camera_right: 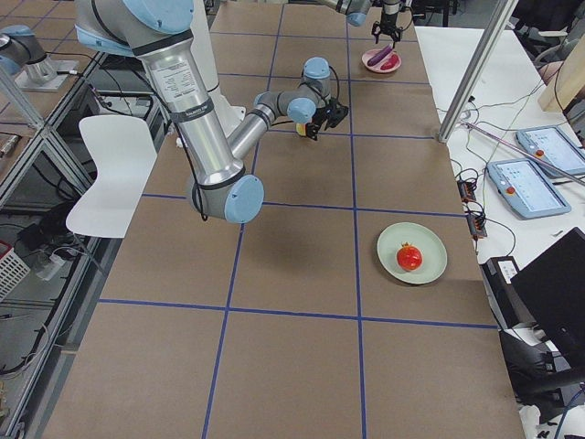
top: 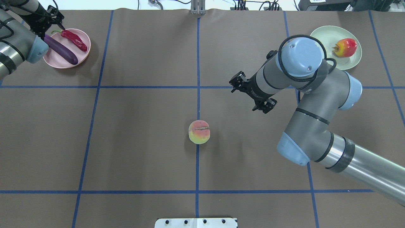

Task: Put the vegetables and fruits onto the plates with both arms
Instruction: 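Release the eggplant on the pink plate while the right gripper reaches to the peach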

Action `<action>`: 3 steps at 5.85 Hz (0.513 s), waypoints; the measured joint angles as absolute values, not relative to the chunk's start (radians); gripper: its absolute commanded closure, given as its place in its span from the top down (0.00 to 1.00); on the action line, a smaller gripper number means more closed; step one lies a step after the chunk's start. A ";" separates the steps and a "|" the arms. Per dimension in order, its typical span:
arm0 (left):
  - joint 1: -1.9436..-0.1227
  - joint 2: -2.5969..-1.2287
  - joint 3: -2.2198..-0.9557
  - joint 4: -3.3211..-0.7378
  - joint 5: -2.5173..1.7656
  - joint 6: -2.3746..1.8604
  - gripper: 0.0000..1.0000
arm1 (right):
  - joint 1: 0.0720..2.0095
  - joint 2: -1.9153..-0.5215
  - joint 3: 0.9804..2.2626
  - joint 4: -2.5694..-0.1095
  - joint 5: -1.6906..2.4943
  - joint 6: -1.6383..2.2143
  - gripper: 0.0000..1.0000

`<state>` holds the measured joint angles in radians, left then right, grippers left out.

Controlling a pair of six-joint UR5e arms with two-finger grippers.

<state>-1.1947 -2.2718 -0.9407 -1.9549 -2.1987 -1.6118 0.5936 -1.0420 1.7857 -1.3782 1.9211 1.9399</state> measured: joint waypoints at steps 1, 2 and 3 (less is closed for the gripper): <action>-1.196 -2.273 -0.961 -1.939 -2.213 -1.609 1.00 | 0.536 -1.014 1.786 -1.404 1.869 2.003 1.00; -1.196 -2.274 -0.976 -1.930 -2.217 -1.608 1.00 | 0.494 -0.986 1.783 -1.437 1.837 2.051 1.00; -1.194 -2.274 -0.993 -1.920 -2.216 -1.609 1.00 | 0.460 -0.967 1.774 -1.455 1.821 2.090 1.00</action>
